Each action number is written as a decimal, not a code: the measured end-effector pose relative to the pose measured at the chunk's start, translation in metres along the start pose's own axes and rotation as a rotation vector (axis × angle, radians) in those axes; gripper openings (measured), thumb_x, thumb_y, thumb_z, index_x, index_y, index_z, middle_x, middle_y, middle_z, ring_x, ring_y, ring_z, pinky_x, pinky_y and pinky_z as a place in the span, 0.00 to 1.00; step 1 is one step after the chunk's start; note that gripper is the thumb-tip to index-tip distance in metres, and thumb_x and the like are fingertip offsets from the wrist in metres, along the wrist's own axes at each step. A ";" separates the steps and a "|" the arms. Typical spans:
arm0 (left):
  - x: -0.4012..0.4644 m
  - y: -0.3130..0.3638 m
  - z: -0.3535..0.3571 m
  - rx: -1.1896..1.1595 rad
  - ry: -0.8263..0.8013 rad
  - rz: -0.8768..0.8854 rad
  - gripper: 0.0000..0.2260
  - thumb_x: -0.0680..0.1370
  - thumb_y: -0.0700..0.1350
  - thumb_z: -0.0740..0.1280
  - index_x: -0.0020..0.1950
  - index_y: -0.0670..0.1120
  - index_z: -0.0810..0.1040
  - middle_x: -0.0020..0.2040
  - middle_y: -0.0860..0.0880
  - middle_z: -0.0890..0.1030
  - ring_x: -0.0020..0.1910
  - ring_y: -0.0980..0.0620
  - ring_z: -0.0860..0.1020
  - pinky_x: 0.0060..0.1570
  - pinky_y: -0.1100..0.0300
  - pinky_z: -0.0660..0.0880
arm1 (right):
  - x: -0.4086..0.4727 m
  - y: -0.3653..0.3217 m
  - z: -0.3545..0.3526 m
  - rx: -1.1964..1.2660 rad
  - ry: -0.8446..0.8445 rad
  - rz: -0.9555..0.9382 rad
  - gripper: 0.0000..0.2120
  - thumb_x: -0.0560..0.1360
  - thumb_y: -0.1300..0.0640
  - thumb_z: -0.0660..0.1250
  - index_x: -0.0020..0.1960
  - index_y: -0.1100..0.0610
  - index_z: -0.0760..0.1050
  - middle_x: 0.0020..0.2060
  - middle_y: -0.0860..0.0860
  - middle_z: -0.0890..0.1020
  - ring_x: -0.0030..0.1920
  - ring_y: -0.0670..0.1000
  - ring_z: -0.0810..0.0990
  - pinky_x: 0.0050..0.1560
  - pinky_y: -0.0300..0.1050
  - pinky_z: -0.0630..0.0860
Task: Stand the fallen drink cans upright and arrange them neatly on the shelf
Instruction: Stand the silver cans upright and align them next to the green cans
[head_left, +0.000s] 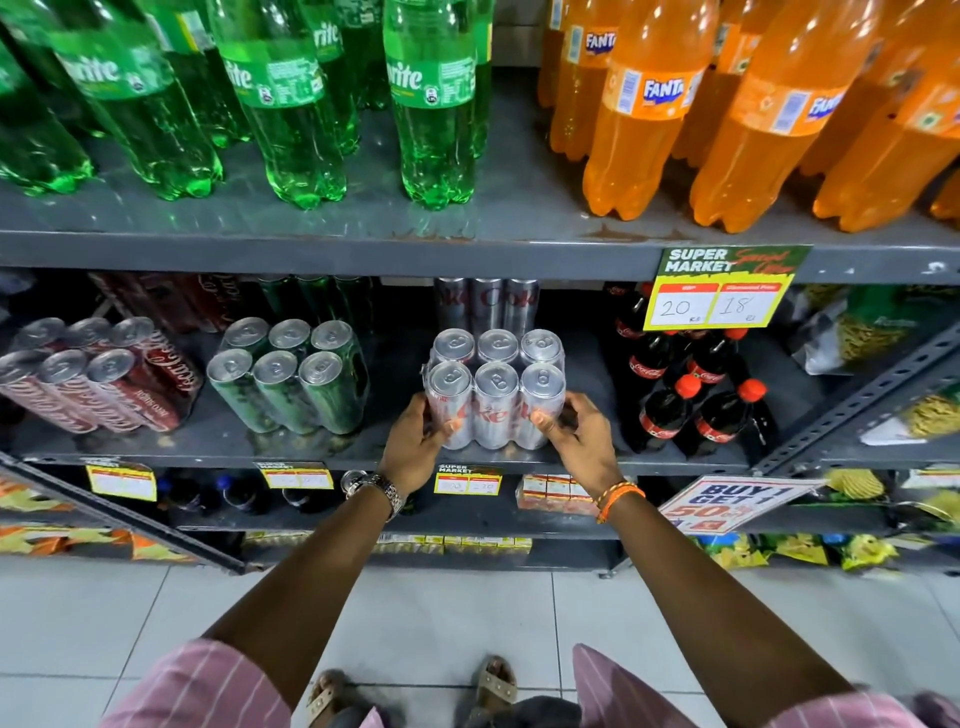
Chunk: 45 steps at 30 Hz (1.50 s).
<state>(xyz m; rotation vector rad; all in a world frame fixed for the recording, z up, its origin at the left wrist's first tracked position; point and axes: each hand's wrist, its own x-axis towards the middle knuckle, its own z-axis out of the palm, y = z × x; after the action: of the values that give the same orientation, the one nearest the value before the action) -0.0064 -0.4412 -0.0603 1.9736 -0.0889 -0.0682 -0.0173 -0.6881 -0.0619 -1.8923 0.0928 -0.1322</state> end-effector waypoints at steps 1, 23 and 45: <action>0.000 0.000 0.000 -0.011 0.001 -0.001 0.21 0.77 0.42 0.67 0.69 0.44 0.68 0.63 0.47 0.80 0.60 0.52 0.80 0.62 0.56 0.76 | 0.000 0.001 0.000 0.000 0.005 0.004 0.15 0.73 0.53 0.76 0.57 0.54 0.78 0.53 0.49 0.83 0.50 0.33 0.82 0.50 0.27 0.78; -0.015 0.001 0.005 -0.076 0.060 -0.027 0.18 0.79 0.43 0.66 0.68 0.45 0.69 0.63 0.49 0.80 0.60 0.56 0.80 0.63 0.58 0.76 | -0.001 0.001 0.000 -0.037 -0.035 0.025 0.20 0.74 0.50 0.74 0.62 0.58 0.77 0.57 0.53 0.82 0.58 0.52 0.83 0.61 0.48 0.80; -0.027 -0.046 -0.215 0.246 0.523 -0.088 0.27 0.67 0.38 0.74 0.64 0.40 0.70 0.62 0.41 0.73 0.62 0.41 0.72 0.66 0.55 0.69 | -0.033 -0.118 0.228 -0.177 0.044 -0.261 0.23 0.71 0.59 0.73 0.64 0.56 0.70 0.58 0.53 0.73 0.59 0.54 0.75 0.62 0.55 0.76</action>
<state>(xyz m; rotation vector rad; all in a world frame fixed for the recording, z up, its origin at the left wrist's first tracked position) -0.0131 -0.2238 -0.0175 2.1773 0.3446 0.4186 -0.0184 -0.4322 -0.0237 -2.0729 -0.1172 -0.3529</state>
